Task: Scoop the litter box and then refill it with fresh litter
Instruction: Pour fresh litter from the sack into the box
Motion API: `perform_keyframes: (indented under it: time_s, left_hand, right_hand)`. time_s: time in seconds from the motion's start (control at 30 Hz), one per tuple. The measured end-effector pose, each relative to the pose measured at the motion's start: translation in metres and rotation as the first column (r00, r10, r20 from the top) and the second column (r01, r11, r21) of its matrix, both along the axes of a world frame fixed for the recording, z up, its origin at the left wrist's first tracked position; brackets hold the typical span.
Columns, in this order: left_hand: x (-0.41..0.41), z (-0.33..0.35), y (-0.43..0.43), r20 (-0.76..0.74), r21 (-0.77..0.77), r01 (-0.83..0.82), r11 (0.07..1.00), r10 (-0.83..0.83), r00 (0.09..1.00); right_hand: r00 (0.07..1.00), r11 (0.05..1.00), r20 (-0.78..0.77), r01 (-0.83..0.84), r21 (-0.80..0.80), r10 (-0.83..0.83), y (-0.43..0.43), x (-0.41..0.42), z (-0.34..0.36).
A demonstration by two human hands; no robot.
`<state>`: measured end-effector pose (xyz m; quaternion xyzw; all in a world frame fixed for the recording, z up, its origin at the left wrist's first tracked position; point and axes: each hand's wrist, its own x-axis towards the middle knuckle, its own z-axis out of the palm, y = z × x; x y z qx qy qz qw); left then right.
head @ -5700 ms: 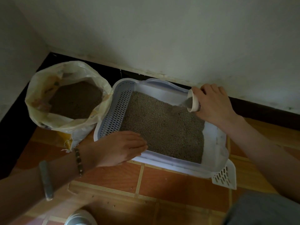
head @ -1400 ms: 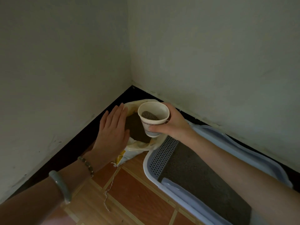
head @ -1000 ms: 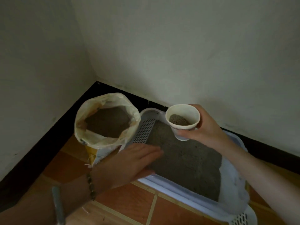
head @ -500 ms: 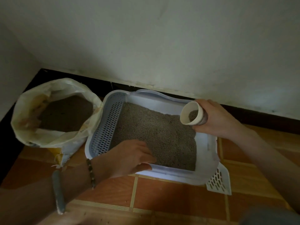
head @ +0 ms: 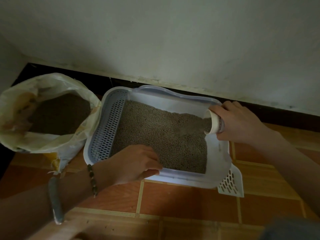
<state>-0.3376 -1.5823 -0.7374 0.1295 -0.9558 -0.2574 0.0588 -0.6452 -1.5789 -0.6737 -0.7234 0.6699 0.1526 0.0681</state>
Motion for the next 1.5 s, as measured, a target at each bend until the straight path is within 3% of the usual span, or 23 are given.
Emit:
perform_keyframes:
  time_s: [0.23,0.77,0.9,1.0,1.13,1.3,1.37,1.5]
  left_hand:
    - [-0.002,0.001,0.000,-0.006,0.017,-0.004,1.000,0.004,1.000]
    - [-0.001,0.002,0.001,-0.002,0.007,-0.010,1.000,0.010,1.000]
    - [-0.001,0.001,0.002,0.002,-0.002,-0.013,1.000,0.013,1.000]
    - [0.000,0.001,0.002,0.000,-0.002,-0.019,1.000,0.019,1.000]
    - [0.001,0.002,0.003,0.012,-0.044,-0.007,0.999,0.007,1.000]
    - [0.021,0.011,0.000,0.021,-0.095,-0.085,0.992,0.087,0.996]
    - [0.037,0.016,-0.003,-0.003,-0.110,-0.178,0.978,0.179,0.984]
    - [0.083,0.021,-0.010,0.014,-0.183,-0.376,0.908,0.385,0.923]
  right_hand:
    - [0.985,0.999,-0.174,0.023,0.039,-0.016,0.003,-0.005,0.009]
    - [0.941,0.950,-0.242,-0.173,0.262,0.238,0.012,0.019,0.011]
    - [0.913,0.946,-0.291,-0.224,0.234,0.288,0.012,0.028,0.014]
    - [0.910,0.951,-0.280,-0.281,0.128,0.306,0.009,0.034,0.015]
    - [0.943,0.950,-0.143,-0.309,-0.052,0.299,-0.002,0.040,0.008]
    - [0.961,0.975,0.167,-0.213,-0.062,0.220,-0.028,0.066,0.011]
    - [0.918,0.983,0.351,-0.166,-0.081,0.184,-0.040,0.087,0.015]
    - [0.726,0.976,0.653,-0.149,-0.157,0.216,-0.063,0.145,0.018]
